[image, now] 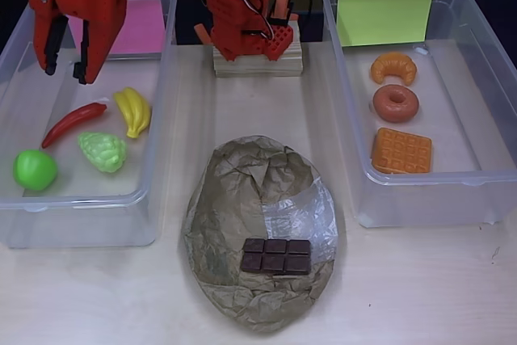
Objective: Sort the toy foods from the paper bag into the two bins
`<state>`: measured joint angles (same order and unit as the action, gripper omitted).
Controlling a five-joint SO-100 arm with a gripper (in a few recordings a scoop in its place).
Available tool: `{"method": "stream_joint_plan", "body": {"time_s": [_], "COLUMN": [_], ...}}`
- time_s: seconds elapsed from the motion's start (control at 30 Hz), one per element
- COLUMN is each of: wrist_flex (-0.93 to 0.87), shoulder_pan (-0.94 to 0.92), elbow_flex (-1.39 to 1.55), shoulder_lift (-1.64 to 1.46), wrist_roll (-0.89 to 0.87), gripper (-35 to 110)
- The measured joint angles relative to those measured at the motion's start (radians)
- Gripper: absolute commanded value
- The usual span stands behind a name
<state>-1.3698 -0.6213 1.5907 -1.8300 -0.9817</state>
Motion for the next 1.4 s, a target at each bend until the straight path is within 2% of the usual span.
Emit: {"method": "stream_joint_plan", "body": {"time_s": [0.2,0.4,0.57,0.6,0.7,0.9,1.1,1.27,1.33,1.4], "wrist_flex": [0.015,0.081,0.150,0.156,0.195,0.281,0.311,0.282,0.304,0.360], "shoulder_pan": [0.258,0.471,0.603,0.614,0.644,0.689,0.738,0.730,0.746,0.756], "elbow_flex": [0.012,0.133,0.166,0.172,0.173,0.147,0.058,0.005,-0.003,-0.005], "shoulder_lift": [-0.071,-0.018,0.106,0.132,0.221,0.360,0.471,0.537,0.558,0.592], "wrist_roll": [-0.028,-0.189,-0.238,-0.242,-0.219,0.037,0.411,0.876,0.910,0.828], "gripper": [12,10,0,1,18,35,34,28,26,24]}}
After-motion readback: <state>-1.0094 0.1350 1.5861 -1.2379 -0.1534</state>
